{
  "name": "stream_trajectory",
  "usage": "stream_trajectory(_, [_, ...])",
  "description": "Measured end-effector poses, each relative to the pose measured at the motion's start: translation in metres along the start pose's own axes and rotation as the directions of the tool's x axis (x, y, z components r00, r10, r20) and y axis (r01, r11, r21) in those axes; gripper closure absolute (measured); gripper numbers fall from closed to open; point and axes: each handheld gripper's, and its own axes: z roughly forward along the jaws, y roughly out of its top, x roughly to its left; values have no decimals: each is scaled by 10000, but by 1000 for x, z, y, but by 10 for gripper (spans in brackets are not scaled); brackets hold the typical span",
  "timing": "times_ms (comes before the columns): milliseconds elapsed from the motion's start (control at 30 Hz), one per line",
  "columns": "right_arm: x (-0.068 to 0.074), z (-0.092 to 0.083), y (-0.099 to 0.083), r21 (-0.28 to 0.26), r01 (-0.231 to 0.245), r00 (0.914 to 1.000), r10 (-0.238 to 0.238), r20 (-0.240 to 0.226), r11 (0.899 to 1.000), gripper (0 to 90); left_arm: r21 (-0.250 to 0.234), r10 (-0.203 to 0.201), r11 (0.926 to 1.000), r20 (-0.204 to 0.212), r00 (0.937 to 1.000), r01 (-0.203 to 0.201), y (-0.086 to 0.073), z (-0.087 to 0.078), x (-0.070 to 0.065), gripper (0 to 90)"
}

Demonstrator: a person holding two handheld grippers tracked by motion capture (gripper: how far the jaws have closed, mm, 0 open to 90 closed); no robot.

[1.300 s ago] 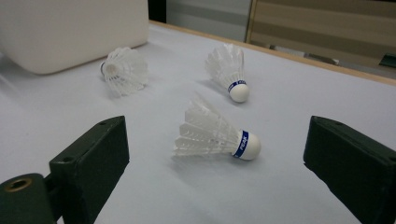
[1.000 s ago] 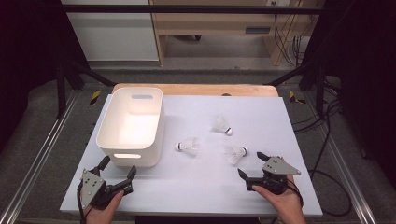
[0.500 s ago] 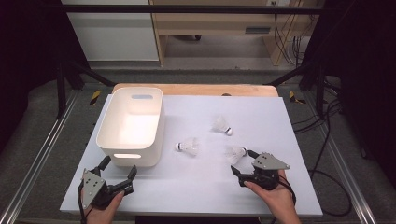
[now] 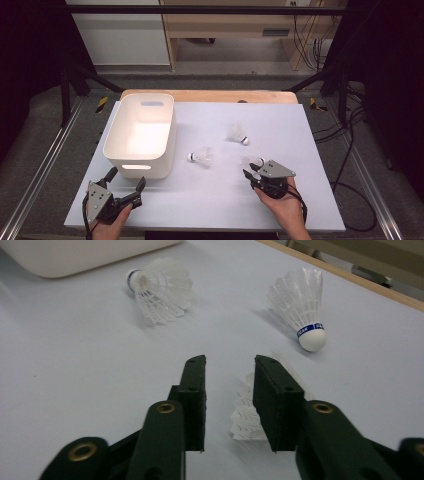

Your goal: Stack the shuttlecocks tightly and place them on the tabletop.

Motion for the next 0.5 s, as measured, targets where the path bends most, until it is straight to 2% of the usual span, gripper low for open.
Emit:
stream_trajectory(33, [2,5,0,84,-23,10000,22,74,10000,744,2,-9,10000,2,10000,9,0,0,0,55])
stream_trajectory(100, [3,6,0,133,-75,10000,74,65,9999,765,-2,-22,10000,9,10000,22,0,0,-1,55])
stream_trajectory(133, [4,11,1,325,-183,9998,179,118,9993,813,-1,-21,10000,19,10000,21,0,0,-1,55])
stream_trajectory(200, [5,13,1,387,-267,9996,263,110,9989,831,18,18,10000,54,10000,-18,0,1,-2,55])
stream_trajectory(233, [6,17,1,590,-361,9992,351,175,9976,864,21,49,10000,69,10000,-49,0,1,-2,56])
stream_trajectory(367, [6,24,1,938,-659,9976,635,284,9934,900,-6,-52,10000,82,10000,52,0,1,-1,56])
stream_trajectory(500, [4,27,0,1196,-709,9967,657,470,9903,900,16,-14,10000,117,9999,14,0,1,-2,57])
